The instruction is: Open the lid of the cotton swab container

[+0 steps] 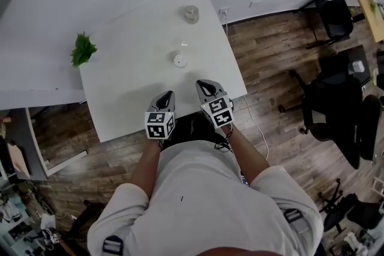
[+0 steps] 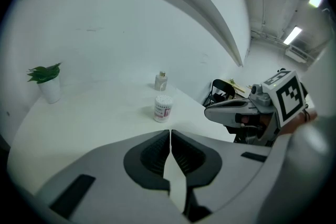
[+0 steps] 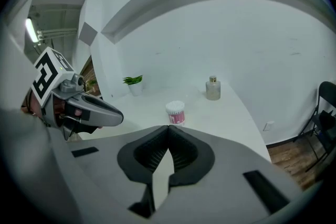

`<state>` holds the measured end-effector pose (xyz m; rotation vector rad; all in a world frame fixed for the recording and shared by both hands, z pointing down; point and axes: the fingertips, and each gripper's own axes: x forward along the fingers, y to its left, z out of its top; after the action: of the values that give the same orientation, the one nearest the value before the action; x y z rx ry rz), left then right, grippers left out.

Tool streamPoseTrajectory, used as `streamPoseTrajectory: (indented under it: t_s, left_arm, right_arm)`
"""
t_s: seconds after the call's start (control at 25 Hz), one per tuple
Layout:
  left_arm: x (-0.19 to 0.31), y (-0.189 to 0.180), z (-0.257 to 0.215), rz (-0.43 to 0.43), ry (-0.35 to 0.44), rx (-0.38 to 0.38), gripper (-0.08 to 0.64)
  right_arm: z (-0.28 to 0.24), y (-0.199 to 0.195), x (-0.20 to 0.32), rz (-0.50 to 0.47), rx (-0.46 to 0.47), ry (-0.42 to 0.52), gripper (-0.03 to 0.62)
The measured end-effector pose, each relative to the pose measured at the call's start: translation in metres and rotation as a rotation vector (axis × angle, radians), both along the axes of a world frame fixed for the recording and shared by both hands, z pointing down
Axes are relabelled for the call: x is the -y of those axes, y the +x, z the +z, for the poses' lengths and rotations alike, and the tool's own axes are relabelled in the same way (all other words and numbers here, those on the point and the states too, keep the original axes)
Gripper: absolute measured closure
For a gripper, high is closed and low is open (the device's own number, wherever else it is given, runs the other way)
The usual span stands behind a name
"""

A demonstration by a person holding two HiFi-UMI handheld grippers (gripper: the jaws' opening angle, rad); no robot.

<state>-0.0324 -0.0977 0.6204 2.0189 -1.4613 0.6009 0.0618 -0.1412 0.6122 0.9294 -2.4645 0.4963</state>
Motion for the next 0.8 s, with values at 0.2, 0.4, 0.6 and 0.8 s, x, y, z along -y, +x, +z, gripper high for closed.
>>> streamPoseTrajectory:
  t_s: [0.2,0.4,0.6,0.8]
  left_arm:
    - [-0.005,-0.007,-0.022,-0.06,0.018,-0.049,0.535]
    - [-0.011,-0.016,-0.08,-0.035,0.134,-0.072,0.534]
    - [-0.036,-0.038,-0.141,-0.032,0.31,-0.1,0.534]
    - [-0.06,-0.042,-0.183,-0.006,0.417,-0.13,0.535]
  right_arm:
    - [-0.02,-0.01,-0.01,0.048,0.013,0.037,0.594]
    - [-0.073,-0.016,-0.023,0.114,0.027,0.12,0.594]
    - [-0.127,-0.025,-0.063,0.21,0.039,0.202,0.594]
    - [-0.174,-0.028,-0.096,0.237,0.078,0.259,0.594]
